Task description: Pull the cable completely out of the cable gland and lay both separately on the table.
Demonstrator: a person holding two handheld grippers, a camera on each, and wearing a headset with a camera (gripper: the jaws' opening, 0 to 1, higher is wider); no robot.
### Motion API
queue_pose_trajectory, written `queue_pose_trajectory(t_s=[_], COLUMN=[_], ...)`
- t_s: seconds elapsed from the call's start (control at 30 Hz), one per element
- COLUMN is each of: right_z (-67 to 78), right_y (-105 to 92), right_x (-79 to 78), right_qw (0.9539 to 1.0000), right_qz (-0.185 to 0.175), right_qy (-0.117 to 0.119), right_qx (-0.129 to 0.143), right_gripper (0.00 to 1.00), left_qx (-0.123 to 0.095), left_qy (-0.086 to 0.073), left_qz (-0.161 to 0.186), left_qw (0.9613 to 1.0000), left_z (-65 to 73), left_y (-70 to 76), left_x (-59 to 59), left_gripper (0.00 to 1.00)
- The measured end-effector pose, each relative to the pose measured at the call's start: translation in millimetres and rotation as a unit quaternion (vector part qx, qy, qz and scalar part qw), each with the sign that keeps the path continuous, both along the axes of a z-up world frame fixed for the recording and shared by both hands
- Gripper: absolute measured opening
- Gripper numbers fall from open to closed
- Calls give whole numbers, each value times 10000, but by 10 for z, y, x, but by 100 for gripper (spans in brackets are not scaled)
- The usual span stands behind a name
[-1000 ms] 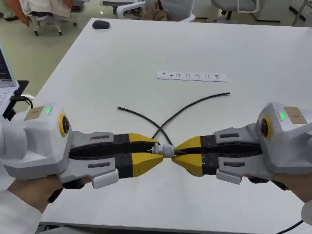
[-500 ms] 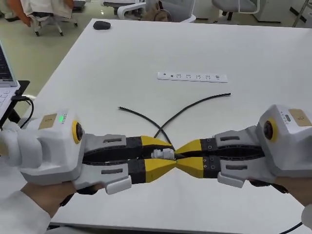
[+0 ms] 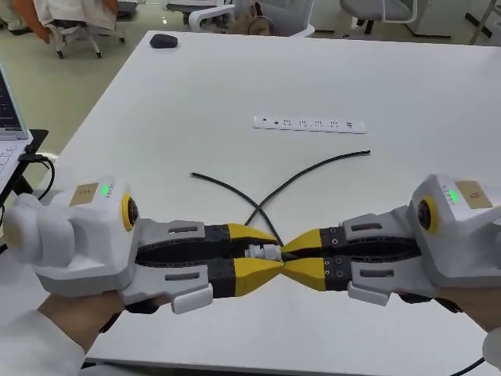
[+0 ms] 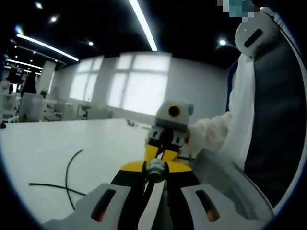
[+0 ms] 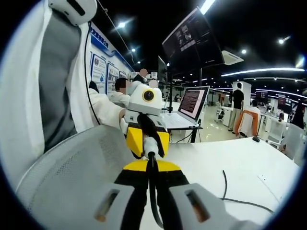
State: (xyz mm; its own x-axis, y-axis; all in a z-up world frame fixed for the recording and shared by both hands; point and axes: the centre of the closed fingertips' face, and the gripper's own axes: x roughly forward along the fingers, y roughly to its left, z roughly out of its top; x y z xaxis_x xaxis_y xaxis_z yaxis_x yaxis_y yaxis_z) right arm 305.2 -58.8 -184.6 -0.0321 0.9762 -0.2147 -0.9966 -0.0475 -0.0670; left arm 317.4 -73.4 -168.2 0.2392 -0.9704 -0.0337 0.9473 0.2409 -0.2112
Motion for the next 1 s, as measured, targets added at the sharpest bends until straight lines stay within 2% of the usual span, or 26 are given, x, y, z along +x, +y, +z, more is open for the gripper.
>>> queue_pose_trajectory(t_s=[0.1,0.23,0.43,0.6,0.8,1.0], right_z=[-96,-184,-341,-499,-672,-737], right_y=[-24,-84,-202,-328,-497,-531], right_x=[1,31,88,130,202,185], right_qw=[9996,9992,9972,9943,9913,9904], right_qz=[55,35,-36,-134,-272,-340], right_qy=[-129,-140,-317,-338,-311,-220], right_qx=[-240,-370,-683,-998,-1253,-1325], right_gripper=[2,2,2,2,2,2], left_qx=[155,223,290,267,238,232], left_qy=[31,32,30,76,103,125], left_qz=[-19,1,55,83,116,114], left_qw=[9999,9997,9996,9996,9996,9996], left_z=[-65,-89,-111,-107,-100,-103], left_y=[-2,2,19,30,38,38], left_x=[0,5,23,31,39,40], left_gripper=[17,17,17,17,17,17])
